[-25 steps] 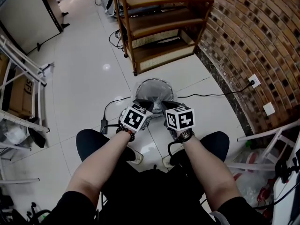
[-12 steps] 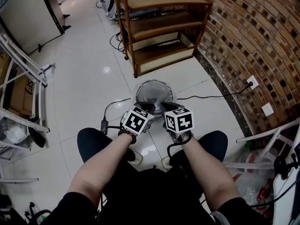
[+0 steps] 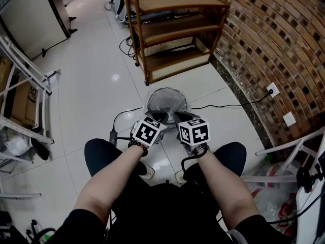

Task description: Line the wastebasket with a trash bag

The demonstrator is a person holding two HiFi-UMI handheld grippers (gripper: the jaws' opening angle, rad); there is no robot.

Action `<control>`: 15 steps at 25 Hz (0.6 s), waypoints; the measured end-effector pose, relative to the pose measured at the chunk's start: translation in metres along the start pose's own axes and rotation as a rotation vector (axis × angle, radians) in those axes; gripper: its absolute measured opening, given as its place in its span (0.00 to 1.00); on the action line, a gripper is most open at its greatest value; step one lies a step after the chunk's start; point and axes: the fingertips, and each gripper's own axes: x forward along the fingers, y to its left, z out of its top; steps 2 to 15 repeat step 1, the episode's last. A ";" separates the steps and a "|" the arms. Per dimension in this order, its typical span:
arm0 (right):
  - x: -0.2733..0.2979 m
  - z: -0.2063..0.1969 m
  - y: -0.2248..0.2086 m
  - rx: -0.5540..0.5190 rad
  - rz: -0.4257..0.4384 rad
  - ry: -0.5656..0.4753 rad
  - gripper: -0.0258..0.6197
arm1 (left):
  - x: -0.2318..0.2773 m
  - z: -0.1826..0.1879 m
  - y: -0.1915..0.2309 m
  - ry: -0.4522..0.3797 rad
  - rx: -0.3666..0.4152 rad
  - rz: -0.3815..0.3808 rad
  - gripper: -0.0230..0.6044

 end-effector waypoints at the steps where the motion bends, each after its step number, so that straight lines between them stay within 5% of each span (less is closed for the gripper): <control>1: 0.000 -0.001 0.000 0.001 -0.001 0.001 0.04 | 0.000 0.001 0.002 -0.007 0.011 0.008 0.04; 15: 0.000 -0.001 0.000 0.001 -0.001 0.001 0.04 | 0.000 0.001 0.002 -0.007 0.011 0.008 0.04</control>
